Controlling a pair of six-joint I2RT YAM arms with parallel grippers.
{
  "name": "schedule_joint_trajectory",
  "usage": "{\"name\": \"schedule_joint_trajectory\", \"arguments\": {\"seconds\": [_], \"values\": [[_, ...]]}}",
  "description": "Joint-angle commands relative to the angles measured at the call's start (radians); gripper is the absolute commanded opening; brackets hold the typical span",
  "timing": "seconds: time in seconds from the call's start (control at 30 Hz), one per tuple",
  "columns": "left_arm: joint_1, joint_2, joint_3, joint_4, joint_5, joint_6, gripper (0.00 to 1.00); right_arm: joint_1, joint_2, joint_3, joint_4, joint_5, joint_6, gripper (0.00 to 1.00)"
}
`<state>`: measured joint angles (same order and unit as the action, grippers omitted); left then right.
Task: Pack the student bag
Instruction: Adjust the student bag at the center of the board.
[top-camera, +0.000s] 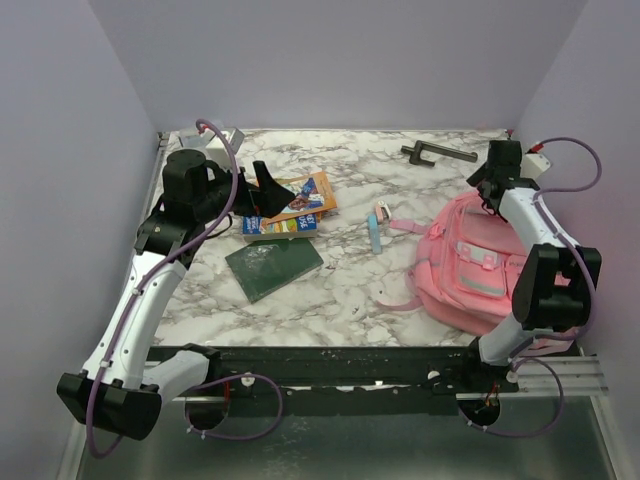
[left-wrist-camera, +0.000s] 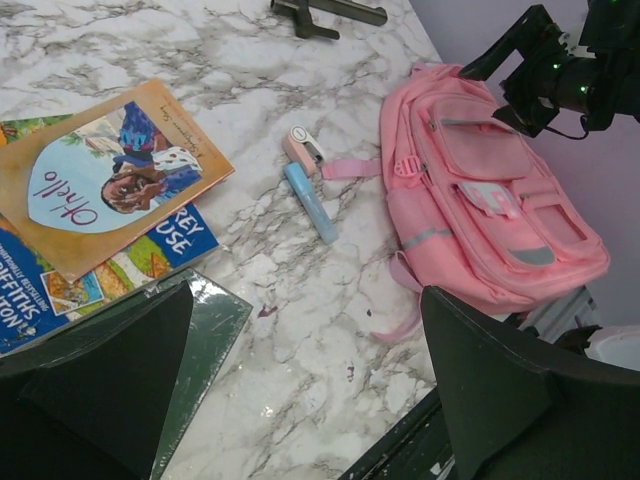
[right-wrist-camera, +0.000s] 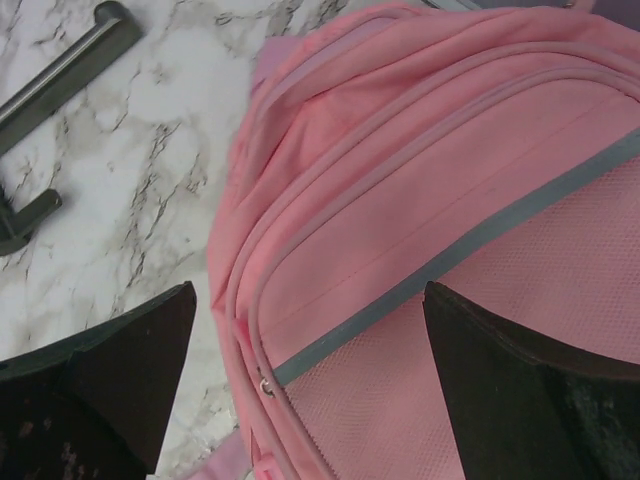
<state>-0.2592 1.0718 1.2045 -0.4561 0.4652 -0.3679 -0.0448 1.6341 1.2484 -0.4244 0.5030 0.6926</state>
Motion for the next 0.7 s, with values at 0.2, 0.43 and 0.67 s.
{"name": "schedule_joint_trajectory", "arguments": {"seconds": [0.2,0.43,0.67], "values": [[0.037,0.043,0.049,-0.007,0.185,-0.070,0.99,-0.142,-0.034,-0.099,0.080,-0.152,0.120,1.00],[0.069,0.068,0.038,0.026,0.259,-0.111,0.98,-0.163,-0.001,-0.133,0.207,-0.266,0.111,0.98],[0.072,0.095,0.037,0.030,0.287,-0.121,0.99,-0.166,0.042,-0.148,0.291,-0.307,0.083,0.68]]}}
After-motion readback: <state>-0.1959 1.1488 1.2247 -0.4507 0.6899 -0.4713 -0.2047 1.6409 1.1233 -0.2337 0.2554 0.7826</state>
